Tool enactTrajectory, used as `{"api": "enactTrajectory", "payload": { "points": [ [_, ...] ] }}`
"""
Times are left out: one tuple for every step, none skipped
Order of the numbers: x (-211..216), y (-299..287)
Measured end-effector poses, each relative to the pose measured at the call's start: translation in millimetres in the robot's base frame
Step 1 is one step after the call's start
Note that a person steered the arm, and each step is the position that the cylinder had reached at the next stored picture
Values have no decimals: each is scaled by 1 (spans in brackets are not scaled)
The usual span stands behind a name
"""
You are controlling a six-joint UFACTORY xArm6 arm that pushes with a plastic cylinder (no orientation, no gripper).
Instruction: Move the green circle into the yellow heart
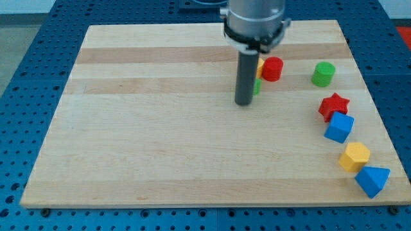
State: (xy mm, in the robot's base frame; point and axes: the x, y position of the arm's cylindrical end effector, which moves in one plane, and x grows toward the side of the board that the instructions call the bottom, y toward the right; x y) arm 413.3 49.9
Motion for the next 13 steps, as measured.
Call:
{"api": "enactTrajectory", "payload": {
  "points": [
    [-5, -5],
    [14, -5],
    [42, -5],
    [42, -5],
    [42, 3],
    [42, 64],
    [42, 64],
    [19, 82],
    [16, 85],
    [13, 87],
    [-20, 87],
    [-67, 87],
    [-71, 119]
  ]
}}
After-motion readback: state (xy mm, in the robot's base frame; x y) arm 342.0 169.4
